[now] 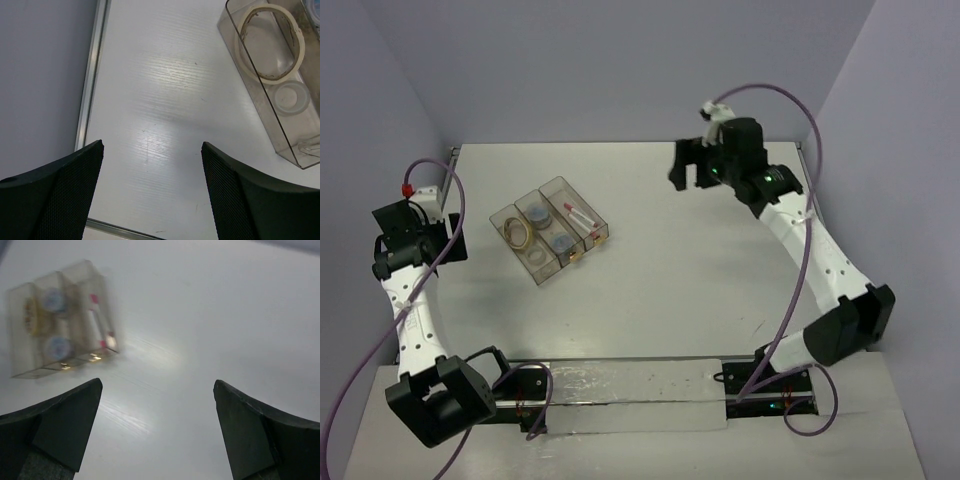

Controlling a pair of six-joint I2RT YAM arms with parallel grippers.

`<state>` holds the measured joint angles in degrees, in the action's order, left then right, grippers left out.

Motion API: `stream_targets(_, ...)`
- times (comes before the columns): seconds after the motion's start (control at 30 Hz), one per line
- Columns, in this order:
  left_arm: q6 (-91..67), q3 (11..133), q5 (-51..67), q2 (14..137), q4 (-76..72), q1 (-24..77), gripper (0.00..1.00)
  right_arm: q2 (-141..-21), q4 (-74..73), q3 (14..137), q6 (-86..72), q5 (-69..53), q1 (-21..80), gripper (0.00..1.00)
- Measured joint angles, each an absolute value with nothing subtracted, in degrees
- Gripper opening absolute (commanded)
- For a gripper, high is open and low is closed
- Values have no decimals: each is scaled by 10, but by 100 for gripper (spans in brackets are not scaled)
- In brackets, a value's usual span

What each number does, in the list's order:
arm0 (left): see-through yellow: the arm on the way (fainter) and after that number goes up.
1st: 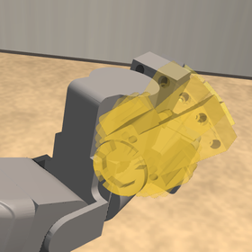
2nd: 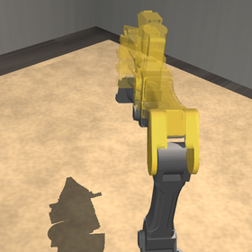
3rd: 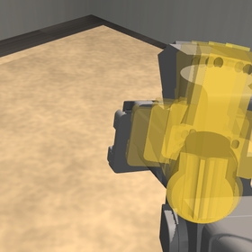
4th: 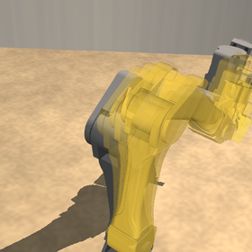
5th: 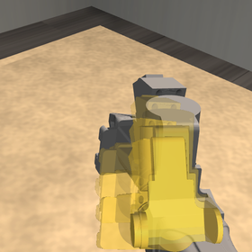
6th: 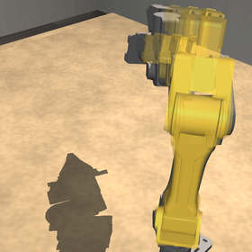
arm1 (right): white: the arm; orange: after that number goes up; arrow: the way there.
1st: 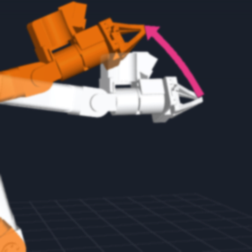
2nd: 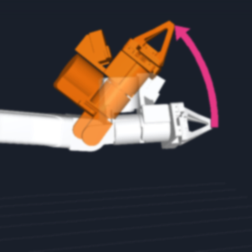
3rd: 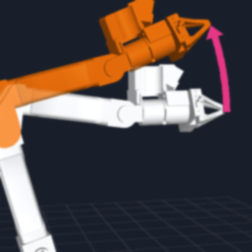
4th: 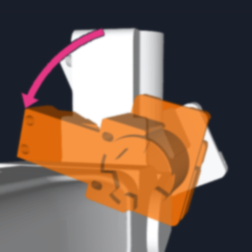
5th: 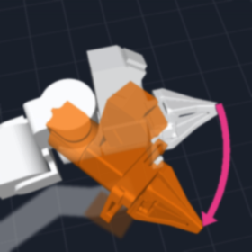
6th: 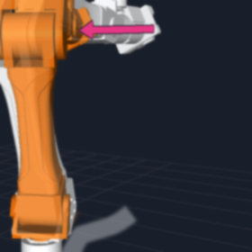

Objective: Sort the stationery into containers
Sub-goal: Reset both arms

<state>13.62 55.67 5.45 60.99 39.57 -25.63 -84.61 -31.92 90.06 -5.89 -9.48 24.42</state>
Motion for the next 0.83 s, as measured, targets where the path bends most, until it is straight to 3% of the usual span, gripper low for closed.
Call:
stream_targets(0.17,133,545,54,584,394,-257,89,-743,-311,673,-129,-23,115,100)
stream_targets(0.33,121,501,34,558,382,-260,93,-625,-294,507,-212,79,48,100)
stream_targets(0.83,55,400,-37,481,281,-263,94,-507,-233,416,-276,115,47,100)
